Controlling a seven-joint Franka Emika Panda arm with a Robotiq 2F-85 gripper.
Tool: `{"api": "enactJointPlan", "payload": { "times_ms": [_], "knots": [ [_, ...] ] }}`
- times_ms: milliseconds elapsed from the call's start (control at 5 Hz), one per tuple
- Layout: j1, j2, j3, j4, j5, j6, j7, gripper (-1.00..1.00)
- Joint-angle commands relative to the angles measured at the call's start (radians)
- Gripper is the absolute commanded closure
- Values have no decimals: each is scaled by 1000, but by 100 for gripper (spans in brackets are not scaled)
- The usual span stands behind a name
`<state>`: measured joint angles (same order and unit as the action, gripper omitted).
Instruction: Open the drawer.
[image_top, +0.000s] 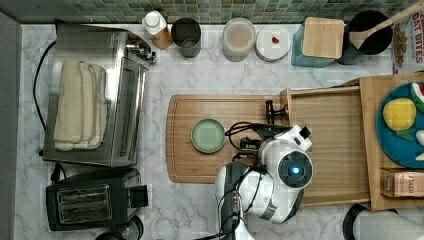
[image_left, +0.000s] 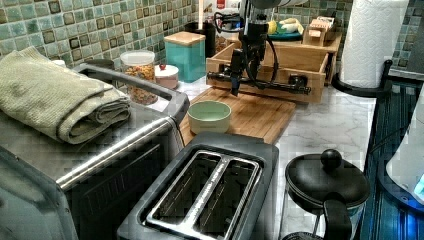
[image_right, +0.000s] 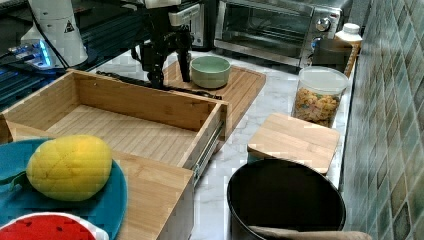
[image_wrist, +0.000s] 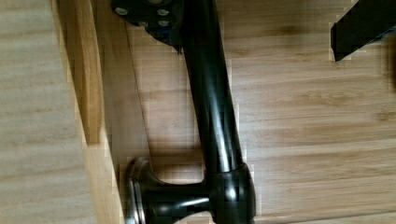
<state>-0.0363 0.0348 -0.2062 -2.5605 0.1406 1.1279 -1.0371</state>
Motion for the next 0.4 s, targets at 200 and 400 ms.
{"api": "enactJointPlan", "payload": {
  "times_ms": [200,400],
  "knots": [
    [148,-42,154,-71,4,-69,92,-100],
    [148,-42,154,-71,4,-69,92,-100]
  ]
}}
